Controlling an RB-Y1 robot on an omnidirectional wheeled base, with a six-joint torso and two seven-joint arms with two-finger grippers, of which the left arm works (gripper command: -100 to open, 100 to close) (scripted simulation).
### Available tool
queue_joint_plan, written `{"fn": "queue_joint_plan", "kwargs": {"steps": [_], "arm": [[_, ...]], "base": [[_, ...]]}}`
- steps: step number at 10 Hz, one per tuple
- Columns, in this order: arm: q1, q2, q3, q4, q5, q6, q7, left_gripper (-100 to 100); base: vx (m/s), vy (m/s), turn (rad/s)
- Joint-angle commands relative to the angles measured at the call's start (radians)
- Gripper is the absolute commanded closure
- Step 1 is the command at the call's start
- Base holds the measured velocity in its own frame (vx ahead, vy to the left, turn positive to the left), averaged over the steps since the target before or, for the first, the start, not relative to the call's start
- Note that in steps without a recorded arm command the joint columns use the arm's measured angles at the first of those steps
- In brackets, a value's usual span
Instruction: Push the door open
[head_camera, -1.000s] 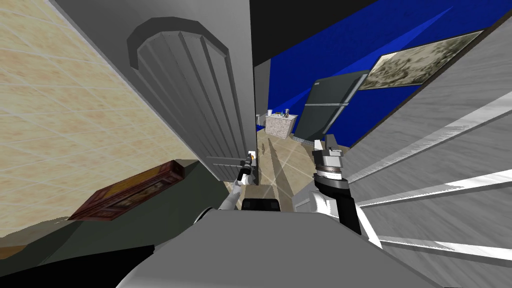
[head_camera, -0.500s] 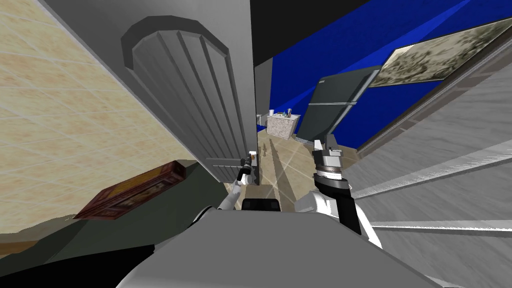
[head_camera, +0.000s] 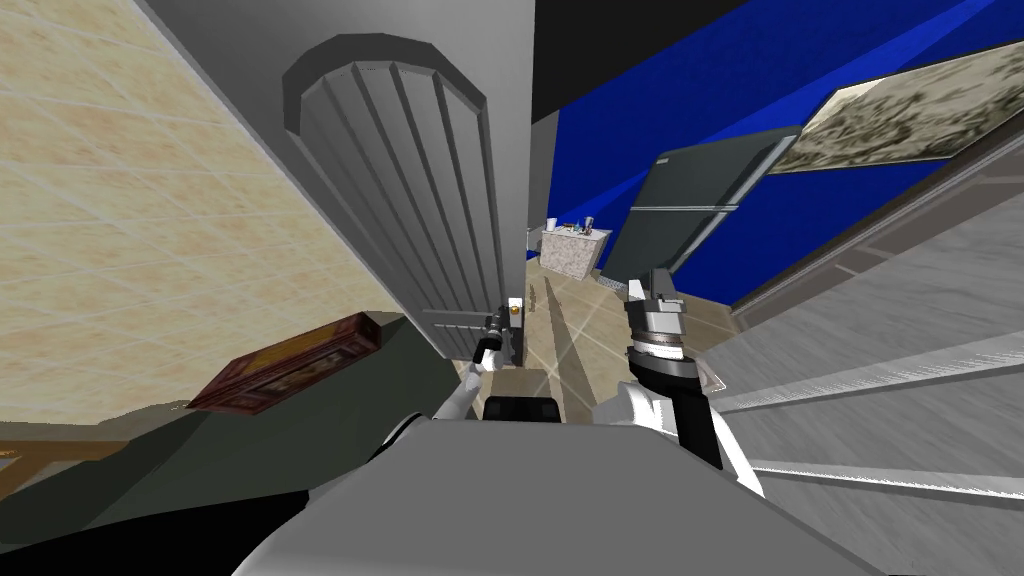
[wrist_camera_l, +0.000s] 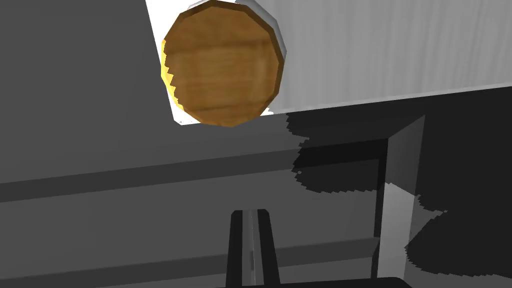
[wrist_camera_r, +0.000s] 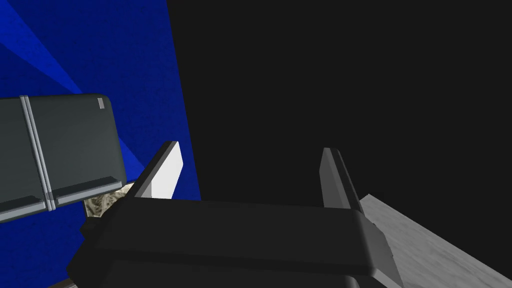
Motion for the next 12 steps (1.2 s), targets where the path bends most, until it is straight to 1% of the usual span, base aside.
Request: {"fn": "queue_joint_plan", "kwargs": {"steps": [1,3,5,6,9,11,12], "arm": [[0.011,0.005,-0.035,-0.015,0.044,-0.010,-0.040,-100],[0.023,0.003,-0.083,-0.032,0.105,-0.024,-0.089,-100],[0.035,-0.006,-0.132,-0.050,0.163,-0.038,-0.142,-100],[0.035,-0.006,-0.132,-0.050,0.168,-0.038,-0.144,-100],[0.051,-0.033,-0.198,-0.073,0.252,-0.057,-0.214,-100],[0.059,-0.054,-0.230,-0.085,0.293,-0.066,-0.249,-100],[0.062,-0.063,-0.241,-0.089,0.307,-0.070,-0.261,-100]], "base": [[-0.083,0.033,0.090],[-0.090,0.021,0.096],[-0.085,0.027,0.100],[-0.046,0.011,0.019],[-0.063,0.005,0.073],[-0.075,-0.014,0.069],[-0.081,-0.041,0.038]]}}
